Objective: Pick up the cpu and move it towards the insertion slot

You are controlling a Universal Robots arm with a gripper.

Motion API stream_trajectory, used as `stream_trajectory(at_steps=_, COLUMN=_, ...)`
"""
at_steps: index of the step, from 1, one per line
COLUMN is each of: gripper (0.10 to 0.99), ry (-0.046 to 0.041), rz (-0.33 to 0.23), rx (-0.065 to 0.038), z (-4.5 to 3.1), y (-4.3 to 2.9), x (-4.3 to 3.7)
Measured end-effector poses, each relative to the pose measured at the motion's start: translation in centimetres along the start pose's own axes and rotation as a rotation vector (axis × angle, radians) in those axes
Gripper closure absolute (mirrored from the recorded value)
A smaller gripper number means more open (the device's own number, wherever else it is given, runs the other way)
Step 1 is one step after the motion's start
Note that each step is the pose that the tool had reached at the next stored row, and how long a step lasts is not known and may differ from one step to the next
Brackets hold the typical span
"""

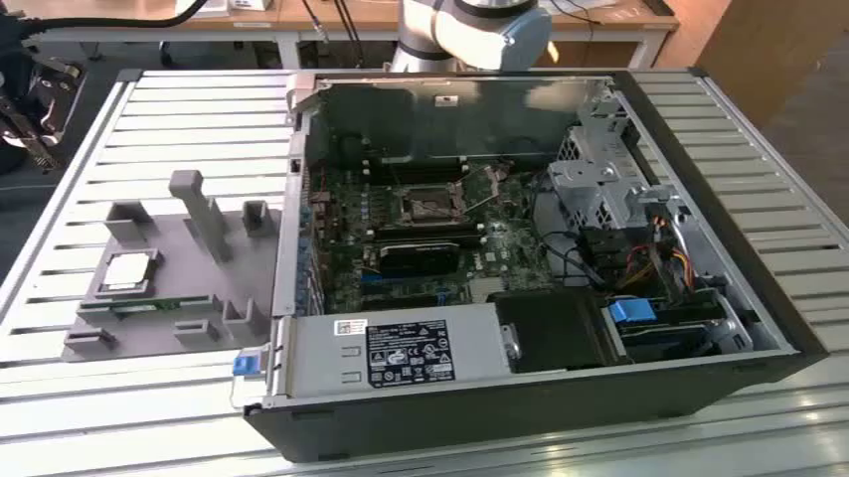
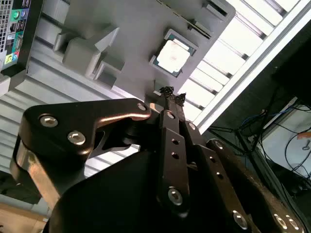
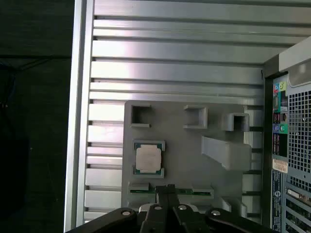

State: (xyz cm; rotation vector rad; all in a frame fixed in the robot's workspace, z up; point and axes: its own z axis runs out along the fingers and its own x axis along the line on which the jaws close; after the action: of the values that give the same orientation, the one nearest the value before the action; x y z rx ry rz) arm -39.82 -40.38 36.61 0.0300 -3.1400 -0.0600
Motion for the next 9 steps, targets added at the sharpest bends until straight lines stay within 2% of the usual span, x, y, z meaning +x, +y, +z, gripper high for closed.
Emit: stream_trajectory(at_steps=9, gripper=0.984, ry=0.0, rz=0.0, rx=0.0, z=0.0, y=0.0, x=0.0)
